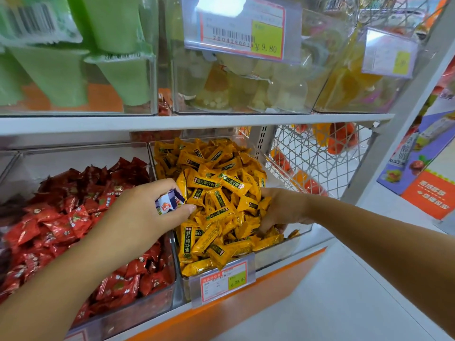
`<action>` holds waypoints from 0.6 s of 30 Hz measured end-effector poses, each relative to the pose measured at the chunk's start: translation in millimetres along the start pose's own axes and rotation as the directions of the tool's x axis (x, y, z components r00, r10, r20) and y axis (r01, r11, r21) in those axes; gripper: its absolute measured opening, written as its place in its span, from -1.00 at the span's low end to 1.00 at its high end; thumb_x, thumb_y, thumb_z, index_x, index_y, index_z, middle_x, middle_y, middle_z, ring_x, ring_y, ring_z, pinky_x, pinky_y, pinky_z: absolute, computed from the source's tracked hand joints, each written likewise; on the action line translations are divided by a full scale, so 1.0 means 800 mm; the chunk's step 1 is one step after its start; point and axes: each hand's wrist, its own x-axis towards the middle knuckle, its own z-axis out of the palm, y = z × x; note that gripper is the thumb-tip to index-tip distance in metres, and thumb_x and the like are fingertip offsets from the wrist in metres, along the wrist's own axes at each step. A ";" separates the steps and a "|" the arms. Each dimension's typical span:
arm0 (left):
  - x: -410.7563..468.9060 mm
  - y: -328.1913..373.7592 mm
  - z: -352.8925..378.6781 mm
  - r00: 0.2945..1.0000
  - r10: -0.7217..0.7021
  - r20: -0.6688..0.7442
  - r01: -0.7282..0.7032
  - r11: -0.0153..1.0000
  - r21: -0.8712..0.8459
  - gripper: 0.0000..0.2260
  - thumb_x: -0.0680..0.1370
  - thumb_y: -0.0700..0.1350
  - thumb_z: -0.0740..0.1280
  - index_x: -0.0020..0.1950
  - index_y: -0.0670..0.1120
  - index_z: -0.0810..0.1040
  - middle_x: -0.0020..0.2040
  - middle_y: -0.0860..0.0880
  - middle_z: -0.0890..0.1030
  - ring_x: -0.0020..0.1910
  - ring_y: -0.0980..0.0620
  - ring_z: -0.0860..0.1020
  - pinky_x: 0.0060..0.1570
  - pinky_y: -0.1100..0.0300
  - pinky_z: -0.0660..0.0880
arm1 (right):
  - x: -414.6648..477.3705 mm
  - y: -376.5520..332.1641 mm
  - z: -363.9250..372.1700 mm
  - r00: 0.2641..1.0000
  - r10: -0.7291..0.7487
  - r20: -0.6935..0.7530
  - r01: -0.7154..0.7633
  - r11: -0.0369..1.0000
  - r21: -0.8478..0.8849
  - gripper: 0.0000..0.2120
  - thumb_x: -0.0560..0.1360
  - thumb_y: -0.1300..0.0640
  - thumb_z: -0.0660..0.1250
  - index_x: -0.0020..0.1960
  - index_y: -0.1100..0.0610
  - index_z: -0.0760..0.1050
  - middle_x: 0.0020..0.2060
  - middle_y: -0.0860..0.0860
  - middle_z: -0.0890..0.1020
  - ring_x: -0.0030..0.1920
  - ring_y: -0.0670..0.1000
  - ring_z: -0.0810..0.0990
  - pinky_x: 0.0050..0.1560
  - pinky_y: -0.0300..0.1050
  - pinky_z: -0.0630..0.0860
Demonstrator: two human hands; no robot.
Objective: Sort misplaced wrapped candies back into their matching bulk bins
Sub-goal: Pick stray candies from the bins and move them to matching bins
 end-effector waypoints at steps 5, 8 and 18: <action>0.002 -0.004 0.001 1.000 0.008 -0.005 -0.008 1.000 -0.013 -0.73 0.45 0.15 0.39 -0.27 -0.01 0.47 -0.35 0.07 0.48 -0.43 0.14 0.38 -0.43 0.34 0.29 | -0.009 -0.016 -0.022 0.996 -0.071 -0.050 0.072 0.997 0.029 -0.57 0.32 0.34 0.53 0.06 0.00 0.48 -0.16 0.05 0.65 -0.27 0.08 0.66 -0.21 0.07 0.63; 0.001 -0.005 0.001 1.000 0.011 -0.001 -0.011 1.000 -0.022 -0.74 0.45 0.14 0.39 -0.27 0.00 0.46 -0.37 0.09 0.47 -0.44 0.15 0.37 -0.43 0.35 0.29 | -0.013 -0.035 -0.037 0.990 -0.123 -0.071 0.127 0.991 0.047 -0.63 0.33 0.30 0.54 -0.02 -0.04 0.50 -0.15 0.03 0.66 -0.21 0.06 0.69 -0.18 0.07 0.64; -0.001 -0.008 0.000 1.000 0.009 -0.003 -0.009 0.999 -0.052 -0.76 0.44 0.13 0.41 -0.27 0.02 0.48 -0.29 0.03 0.52 -0.41 0.14 0.42 -0.37 0.33 0.34 | -0.010 -0.109 -0.022 0.986 -0.136 -0.095 0.137 0.991 0.007 -0.37 0.32 -0.04 0.55 0.32 0.07 0.45 0.20 -0.02 0.56 -0.18 -0.01 0.71 -0.04 -0.09 0.64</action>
